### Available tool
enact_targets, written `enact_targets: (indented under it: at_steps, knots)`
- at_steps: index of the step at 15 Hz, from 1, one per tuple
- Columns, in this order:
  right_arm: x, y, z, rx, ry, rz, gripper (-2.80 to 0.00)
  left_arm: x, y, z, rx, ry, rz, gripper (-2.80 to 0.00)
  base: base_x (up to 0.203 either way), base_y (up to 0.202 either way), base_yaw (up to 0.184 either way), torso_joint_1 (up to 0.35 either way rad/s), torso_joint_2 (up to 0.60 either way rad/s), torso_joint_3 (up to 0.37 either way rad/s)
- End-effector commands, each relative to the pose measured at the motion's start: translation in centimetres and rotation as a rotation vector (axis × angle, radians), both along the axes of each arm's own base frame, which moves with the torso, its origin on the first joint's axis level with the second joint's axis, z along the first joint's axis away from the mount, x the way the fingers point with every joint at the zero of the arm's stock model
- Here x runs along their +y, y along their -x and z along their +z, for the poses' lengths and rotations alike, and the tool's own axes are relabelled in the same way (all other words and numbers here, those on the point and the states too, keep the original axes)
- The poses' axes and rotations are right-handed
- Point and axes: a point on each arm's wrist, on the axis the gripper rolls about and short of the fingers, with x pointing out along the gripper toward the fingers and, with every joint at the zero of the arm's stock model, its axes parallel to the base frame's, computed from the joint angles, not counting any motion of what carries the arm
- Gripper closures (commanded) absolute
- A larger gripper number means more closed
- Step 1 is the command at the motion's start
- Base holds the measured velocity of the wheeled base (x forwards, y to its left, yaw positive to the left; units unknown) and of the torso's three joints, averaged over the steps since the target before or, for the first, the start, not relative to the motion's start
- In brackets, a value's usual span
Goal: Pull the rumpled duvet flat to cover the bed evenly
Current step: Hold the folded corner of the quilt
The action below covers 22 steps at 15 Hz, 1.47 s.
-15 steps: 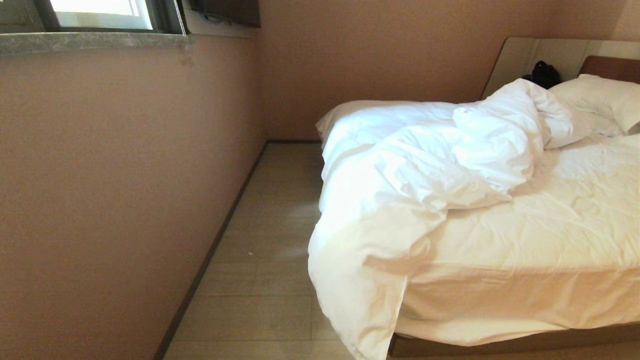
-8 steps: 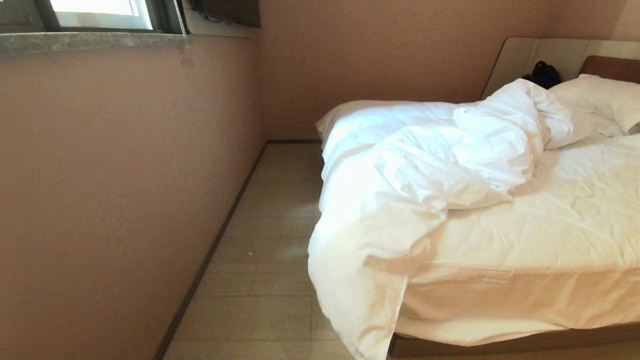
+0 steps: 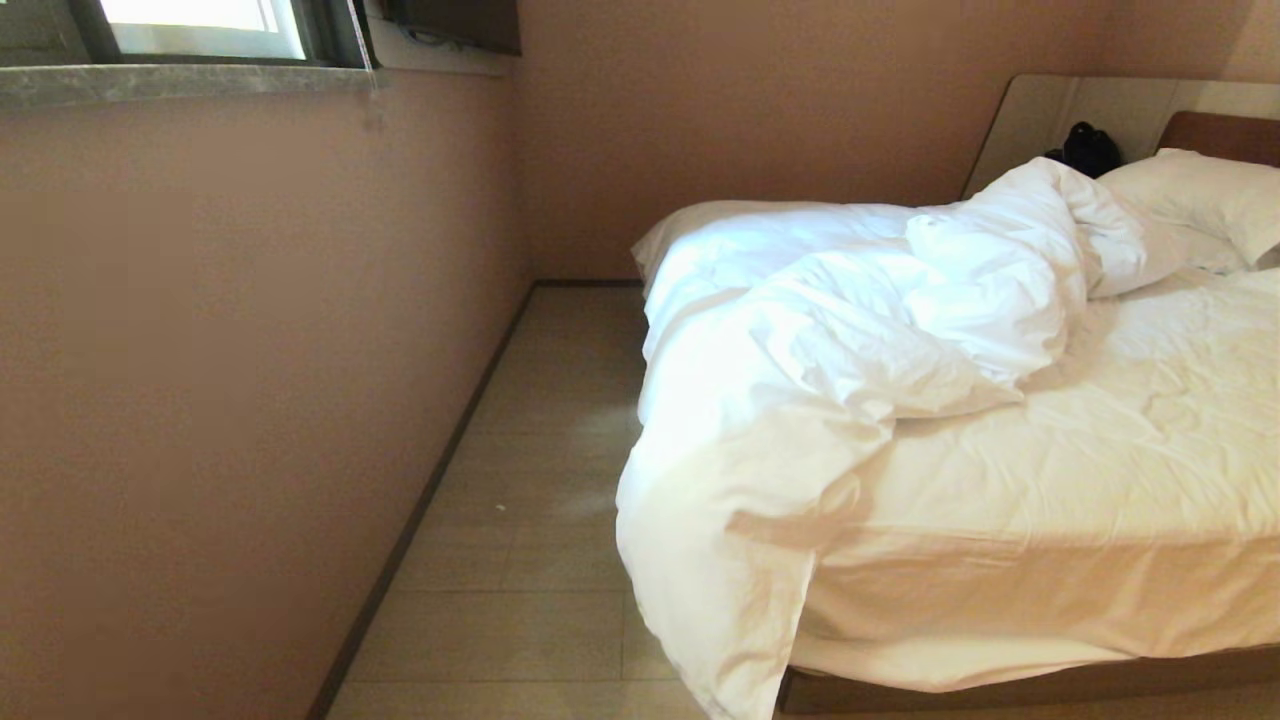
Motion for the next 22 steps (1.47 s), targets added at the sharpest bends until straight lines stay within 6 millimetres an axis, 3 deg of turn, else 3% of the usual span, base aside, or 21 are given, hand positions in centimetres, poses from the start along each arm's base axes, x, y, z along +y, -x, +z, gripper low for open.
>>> enact_targets:
  at_steps: [1,22]
  knots:
    - [0.0,-0.01,0.0,0.002,-0.001,0.0,0.0,0.0,0.0,0.0,0.0,0.0,0.0,0.0,0.0,0.0,0.0,0.0,0.0,0.0]
    - [0.0,-0.01,0.0,0.002,0.0,0.0,0.0,0.0,0.0,0.0,0.0,-0.006,0.001,0.0,-0.007,0.0,0.0,0.001,0.0,0.0]
